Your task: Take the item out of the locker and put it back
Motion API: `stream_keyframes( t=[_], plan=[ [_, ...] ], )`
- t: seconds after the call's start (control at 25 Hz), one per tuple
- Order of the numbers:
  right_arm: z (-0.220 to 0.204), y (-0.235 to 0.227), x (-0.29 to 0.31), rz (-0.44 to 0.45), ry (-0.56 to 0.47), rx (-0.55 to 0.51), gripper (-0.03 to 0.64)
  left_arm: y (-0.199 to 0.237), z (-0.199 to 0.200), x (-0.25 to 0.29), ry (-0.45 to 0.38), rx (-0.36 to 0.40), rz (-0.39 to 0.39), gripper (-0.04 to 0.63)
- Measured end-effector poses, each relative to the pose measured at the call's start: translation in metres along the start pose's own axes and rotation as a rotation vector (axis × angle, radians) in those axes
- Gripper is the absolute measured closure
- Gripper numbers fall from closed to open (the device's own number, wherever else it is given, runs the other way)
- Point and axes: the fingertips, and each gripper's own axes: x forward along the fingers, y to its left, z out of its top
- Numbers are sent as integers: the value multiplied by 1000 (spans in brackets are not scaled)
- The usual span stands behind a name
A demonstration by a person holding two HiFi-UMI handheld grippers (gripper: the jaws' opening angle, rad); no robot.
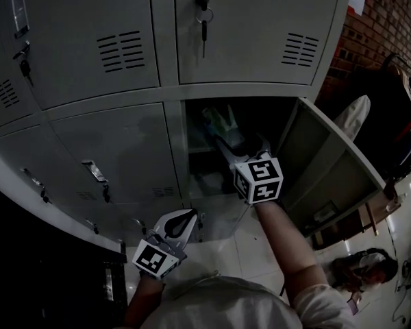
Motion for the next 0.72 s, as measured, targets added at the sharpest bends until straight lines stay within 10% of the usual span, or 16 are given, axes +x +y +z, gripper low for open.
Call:
stream_keyframes(
  t=[0.12, 0.4, 0.72],
  plan=[
    [-10, -3, 12, -14, 45, -42, 294, 9, -6, -1, 17, -14, 11, 626],
    [-19, -6, 14, -37, 82, -117, 575, 22, -7, 0, 10, -39, 24, 626],
    [10, 4, -26, -47, -31, -121, 600, 21, -4, -6, -1, -36, 19, 626]
  ],
)
